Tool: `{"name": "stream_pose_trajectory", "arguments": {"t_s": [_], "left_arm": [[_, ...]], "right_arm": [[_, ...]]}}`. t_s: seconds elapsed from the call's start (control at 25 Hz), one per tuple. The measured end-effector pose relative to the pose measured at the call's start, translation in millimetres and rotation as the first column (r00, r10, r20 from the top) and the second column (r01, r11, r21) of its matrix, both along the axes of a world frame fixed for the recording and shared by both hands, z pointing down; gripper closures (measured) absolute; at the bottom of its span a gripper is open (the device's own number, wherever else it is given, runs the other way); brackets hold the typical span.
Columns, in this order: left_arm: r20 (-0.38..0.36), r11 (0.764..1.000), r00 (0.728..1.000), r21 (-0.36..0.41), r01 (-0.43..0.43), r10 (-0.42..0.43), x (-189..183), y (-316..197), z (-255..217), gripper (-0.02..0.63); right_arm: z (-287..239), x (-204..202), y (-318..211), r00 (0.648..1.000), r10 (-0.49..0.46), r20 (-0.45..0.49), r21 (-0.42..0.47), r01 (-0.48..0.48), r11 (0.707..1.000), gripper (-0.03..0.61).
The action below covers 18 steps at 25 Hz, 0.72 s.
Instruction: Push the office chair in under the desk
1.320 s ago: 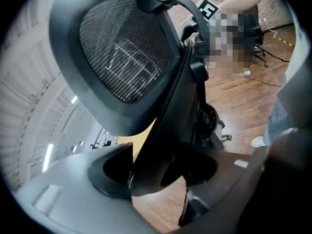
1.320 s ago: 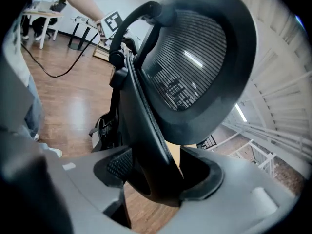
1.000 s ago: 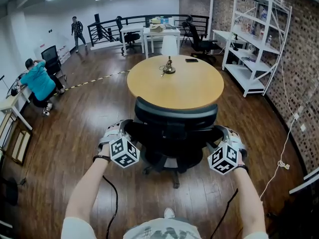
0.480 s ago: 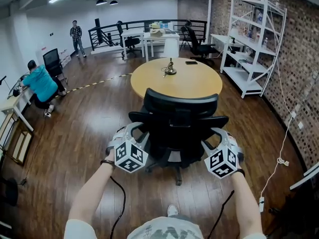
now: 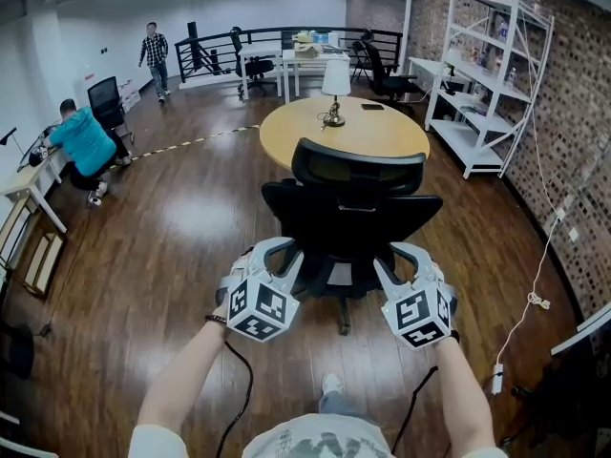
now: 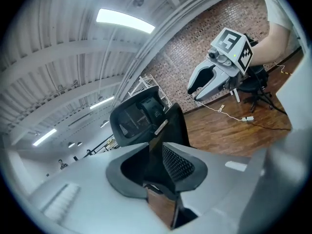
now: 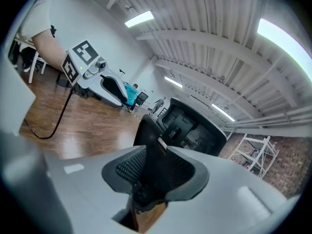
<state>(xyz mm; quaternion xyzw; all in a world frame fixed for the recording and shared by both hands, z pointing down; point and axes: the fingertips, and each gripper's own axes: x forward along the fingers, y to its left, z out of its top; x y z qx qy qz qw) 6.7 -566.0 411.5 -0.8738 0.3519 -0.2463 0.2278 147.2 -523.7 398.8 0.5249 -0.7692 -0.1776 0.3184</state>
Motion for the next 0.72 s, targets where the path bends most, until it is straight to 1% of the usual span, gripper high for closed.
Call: {"name": "stream_pose_trajectory", "arguments": {"t_s": [0.16, 0.28, 0.4, 0.48, 0.6, 0.64, 0.72], "left_arm": [[-0.054, 1.0, 0.998, -0.013, -0.015, 0.015, -7.6, 35.8, -4.8, 0.526], [-0.1, 1.0, 0.994, -0.006, -0.031, 0.03, -8.7, 60.1, -12.4, 0.549], [-0.172, 0.999, 0.985, -0.013, -0.037, 0.034, -8.3, 80.8, -21.4, 0.573], [-0.237, 0.998, 0.971, -0.038, -0.042, 0.032, -6.6, 92.4, -27.0, 0.593], [-0.338, 0.994, 0.941, -0.087, -0.067, 0.034, -0.3, 109.3, -33.3, 0.597], [-0.365, 0.992, 0.93, -0.103, -0.077, 0.035, 2.0, 115.5, -35.4, 0.597], [-0.416, 0.986, 0.909, -0.135, -0.095, 0.031, 6.2, 129.4, -39.2, 0.597]], "right_arm": [[-11.0, -21.7, 32.9, 0.998, -0.004, 0.066, 0.024, 0.003, 1.0, 0.505], [-17.1, -33.9, 55.9, 0.987, 0.003, 0.161, 0.041, -0.009, 0.999, 0.541], [-22.7, -45.4, 76.1, 0.966, -0.002, 0.258, 0.048, -0.011, 0.999, 0.569], [-28.2, -51.4, 87.8, 0.954, -0.009, 0.3, 0.057, -0.009, 0.998, 0.578], [-36.8, -56.5, 104.3, 0.931, -0.027, 0.365, 0.08, -0.002, 0.997, 0.578], [-39.7, -58.1, 109.9, 0.917, -0.038, 0.398, 0.088, 0.003, 0.996, 0.578], [-43.2, -62.5, 122.1, 0.875, -0.059, 0.481, 0.087, 0.02, 0.996, 0.578]]}}
